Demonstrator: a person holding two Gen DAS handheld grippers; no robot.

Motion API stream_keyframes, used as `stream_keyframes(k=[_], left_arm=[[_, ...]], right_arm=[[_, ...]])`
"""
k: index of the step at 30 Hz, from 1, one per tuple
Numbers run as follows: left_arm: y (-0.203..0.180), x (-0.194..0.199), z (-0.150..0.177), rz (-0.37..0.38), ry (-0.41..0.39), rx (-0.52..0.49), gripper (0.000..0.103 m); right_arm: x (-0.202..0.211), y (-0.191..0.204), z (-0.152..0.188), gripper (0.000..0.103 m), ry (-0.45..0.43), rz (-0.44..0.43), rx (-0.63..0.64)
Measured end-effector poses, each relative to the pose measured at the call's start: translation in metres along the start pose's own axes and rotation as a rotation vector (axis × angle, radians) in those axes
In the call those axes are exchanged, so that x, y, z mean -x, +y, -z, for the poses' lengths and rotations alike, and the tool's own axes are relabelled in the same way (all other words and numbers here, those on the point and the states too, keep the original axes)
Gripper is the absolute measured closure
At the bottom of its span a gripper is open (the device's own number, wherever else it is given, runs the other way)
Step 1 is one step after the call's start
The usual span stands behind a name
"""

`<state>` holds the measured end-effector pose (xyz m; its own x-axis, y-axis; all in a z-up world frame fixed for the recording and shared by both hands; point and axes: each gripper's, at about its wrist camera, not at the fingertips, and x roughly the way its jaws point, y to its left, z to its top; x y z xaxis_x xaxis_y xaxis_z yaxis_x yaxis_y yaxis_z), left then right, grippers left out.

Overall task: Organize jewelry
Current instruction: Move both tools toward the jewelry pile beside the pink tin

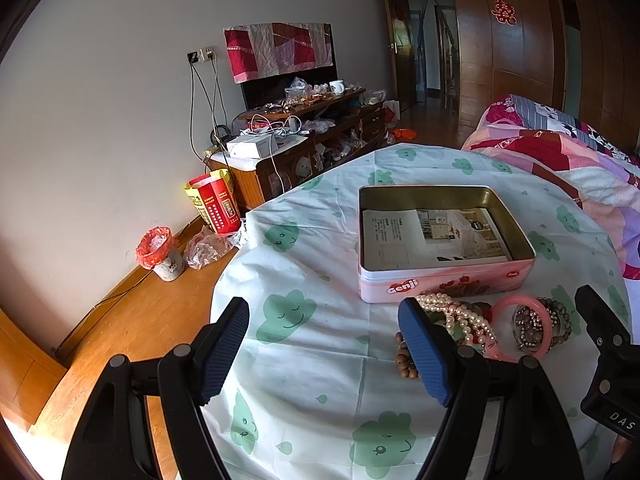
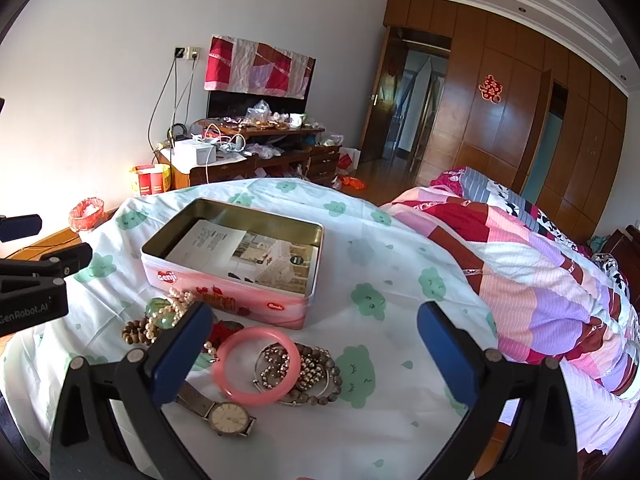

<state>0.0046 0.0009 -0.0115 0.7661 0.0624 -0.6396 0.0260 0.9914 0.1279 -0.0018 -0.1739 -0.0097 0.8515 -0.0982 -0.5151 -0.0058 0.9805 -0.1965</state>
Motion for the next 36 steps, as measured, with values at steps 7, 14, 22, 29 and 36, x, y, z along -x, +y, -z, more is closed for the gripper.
stream_keyframes(k=[7, 14, 22, 29, 36], left_arm=[[0.0, 0.0, 0.0, 0.002, 0.001, 0.0, 0.026], [0.0, 0.0, 0.0, 0.003, 0.001, 0.001, 0.026], [0.001, -0.001, 0.001, 0.001, 0.004, 0.0, 0.026], [0.004, -0.004, 0.007, -0.003, 0.011, 0.003, 0.026], [0.004, -0.008, 0.01, -0.007, 0.027, -0.001, 0.026]], right_arm=[[0.0, 0.0, -0.003, 0.0, 0.001, 0.0, 0.0], [0.0, 0.0, -0.006, 0.0, 0.003, 0.001, 0.0], [0.0, 0.001, -0.005, 0.0, 0.006, -0.001, 0.001], [0.002, 0.0, -0.008, 0.0, 0.006, 0.0, 0.001], [-0.006, 0.002, 0.003, 0.0, 0.011, -0.004, 0.0]])
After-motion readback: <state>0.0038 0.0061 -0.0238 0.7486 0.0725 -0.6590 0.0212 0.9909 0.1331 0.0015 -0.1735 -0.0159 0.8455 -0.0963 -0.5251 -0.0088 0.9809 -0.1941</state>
